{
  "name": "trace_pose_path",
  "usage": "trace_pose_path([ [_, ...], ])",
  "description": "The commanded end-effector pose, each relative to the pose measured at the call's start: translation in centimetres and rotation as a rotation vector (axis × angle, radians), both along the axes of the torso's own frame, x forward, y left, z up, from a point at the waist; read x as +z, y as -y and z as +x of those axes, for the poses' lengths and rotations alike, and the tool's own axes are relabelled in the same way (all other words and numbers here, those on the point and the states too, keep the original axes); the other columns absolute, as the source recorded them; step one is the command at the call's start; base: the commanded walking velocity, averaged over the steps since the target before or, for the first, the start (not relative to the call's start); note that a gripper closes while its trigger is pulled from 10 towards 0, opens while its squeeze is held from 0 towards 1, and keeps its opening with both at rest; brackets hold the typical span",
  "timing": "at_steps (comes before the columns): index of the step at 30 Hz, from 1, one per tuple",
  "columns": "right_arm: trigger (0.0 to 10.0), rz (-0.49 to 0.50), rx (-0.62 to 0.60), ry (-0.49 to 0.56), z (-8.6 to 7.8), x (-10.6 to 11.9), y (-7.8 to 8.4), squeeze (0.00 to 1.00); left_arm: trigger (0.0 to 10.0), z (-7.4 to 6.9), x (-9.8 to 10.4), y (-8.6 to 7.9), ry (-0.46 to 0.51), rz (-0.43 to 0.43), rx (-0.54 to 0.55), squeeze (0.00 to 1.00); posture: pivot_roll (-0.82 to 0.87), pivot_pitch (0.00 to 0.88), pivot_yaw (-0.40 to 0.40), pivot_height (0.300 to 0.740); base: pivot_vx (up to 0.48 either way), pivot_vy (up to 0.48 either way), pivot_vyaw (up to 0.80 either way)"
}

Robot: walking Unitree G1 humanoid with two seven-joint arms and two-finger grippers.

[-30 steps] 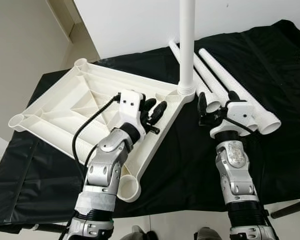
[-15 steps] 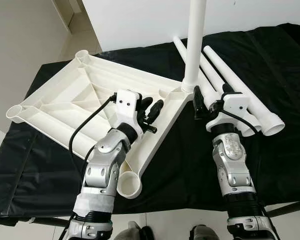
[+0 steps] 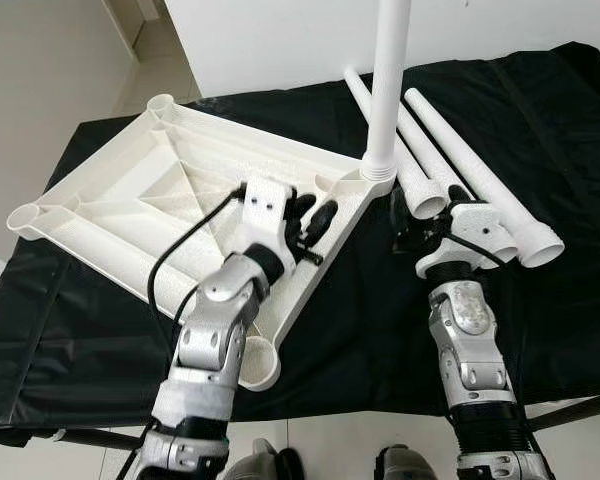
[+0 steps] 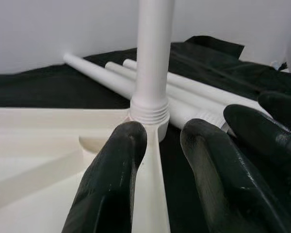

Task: Building children table

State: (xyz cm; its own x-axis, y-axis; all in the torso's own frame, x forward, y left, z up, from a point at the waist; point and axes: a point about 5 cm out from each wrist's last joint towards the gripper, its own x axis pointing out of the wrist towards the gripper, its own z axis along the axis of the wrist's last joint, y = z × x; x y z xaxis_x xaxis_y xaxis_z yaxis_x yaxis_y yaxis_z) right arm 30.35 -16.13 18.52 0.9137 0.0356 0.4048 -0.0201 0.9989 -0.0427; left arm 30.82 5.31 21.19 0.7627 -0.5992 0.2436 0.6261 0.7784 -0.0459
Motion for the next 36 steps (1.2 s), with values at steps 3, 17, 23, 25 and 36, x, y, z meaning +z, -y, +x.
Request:
trace_pose_path([
  [3, 10.0, 0.009, 0.004, -0.004, 0.0, 0.3, 0.0, 0.0, 10.0, 1.0, 0.0, -1.0, -0.023, 0.02, 0.126, 0.0, -0.16, 0.122, 0.174, 0.74, 0.0, 0.0, 0.0],
  [17, 10.0, -0.011, -0.009, -0.064, 2.3, 1.2, -0.3, 0.0, 10.0, 1.6, 0.5, -4.4, -0.021, 0.017, 0.316, 0.0, -0.11, 0.103, 0.043, 0.74, 0.0, 0.0, 0.0],
  [23, 10.0, -0.025, -0.052, -0.107, 3.7, 2.0, 1.1, 0.0, 10.0, 2.1, 0.7, -5.5, -0.018, -0.018, 0.391, 0.0, -0.12, 0.082, 0.025, 0.74, 0.0, 0.0, 0.0],
  [25, 10.0, -0.031, -0.059, -0.126, 3.9, 2.0, 1.6, 0.0, 10.0, 2.1, 0.7, -5.5, -0.016, -0.019, 0.397, 0.0, -0.12, 0.082, 0.025, 0.74, 0.0, 0.0, 0.0],
  [36, 10.0, -0.014, -0.106, -0.215, 5.5, 1.8, 3.1, 0.0, 10.0, 2.0, -0.1, -4.5, -0.041, 0.057, 0.285, 0.0, -0.14, 0.075, 0.079, 0.74, 0.0, 0.0, 0.0],
])
